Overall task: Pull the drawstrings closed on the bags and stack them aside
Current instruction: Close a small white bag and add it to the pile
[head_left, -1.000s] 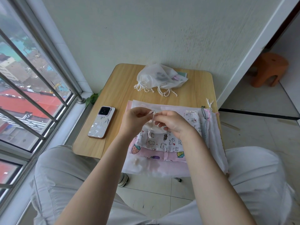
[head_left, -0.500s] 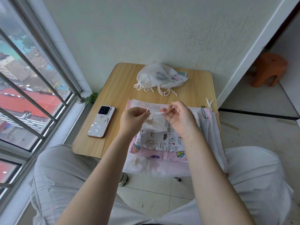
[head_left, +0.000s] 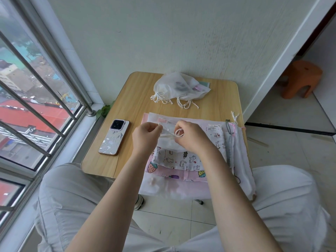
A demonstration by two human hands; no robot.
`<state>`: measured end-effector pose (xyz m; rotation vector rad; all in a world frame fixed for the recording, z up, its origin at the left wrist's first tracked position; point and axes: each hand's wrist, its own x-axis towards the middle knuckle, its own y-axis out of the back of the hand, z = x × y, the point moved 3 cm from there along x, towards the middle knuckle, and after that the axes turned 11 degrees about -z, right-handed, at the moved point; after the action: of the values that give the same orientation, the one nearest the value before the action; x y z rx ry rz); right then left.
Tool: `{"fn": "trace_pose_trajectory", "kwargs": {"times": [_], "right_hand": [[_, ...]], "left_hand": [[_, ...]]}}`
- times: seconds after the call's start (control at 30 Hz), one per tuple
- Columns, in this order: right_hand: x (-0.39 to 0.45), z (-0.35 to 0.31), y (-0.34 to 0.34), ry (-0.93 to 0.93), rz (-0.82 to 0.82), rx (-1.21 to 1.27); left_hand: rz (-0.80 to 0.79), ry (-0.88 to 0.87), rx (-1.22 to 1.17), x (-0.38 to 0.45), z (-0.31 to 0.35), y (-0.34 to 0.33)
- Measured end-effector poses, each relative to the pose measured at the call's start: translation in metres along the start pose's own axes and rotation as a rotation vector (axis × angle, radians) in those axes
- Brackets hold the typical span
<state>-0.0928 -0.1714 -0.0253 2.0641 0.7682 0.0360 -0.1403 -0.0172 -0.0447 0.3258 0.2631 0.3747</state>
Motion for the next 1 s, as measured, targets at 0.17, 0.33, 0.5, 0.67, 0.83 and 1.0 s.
{"fn": "trace_pose_trajectory", "kwargs": {"times": [0.17,0.33,0.5,0.67,0.83,1.0], "right_hand": [[0.003,-0.001,0.002,-0.019,0.044,-0.063],[0.006,-0.001,0.002,-0.039,0.037,-0.067],[0.006,-0.003,0.003,-0.036,0.049,-0.077],[0.007,-0.002,0.003,-0.033,0.065,-0.072],[0.005,-0.001,0.003,-0.047,0.064,-0.073],[0.004,-0.002,0.003,-0.071,0.068,-0.069]], "left_hand": [[0.089,0.056,0.035,0.0,-0.002,0.005],[0.175,-0.033,0.279,0.0,-0.002,0.015],[-0.115,-0.494,0.637,0.003,0.012,0.005],[-0.21,-0.423,0.77,0.001,0.017,-0.002],[-0.147,-0.45,0.805,-0.005,0.022,-0.005],[-0.145,-0.551,0.949,-0.013,0.029,-0.008]]}}
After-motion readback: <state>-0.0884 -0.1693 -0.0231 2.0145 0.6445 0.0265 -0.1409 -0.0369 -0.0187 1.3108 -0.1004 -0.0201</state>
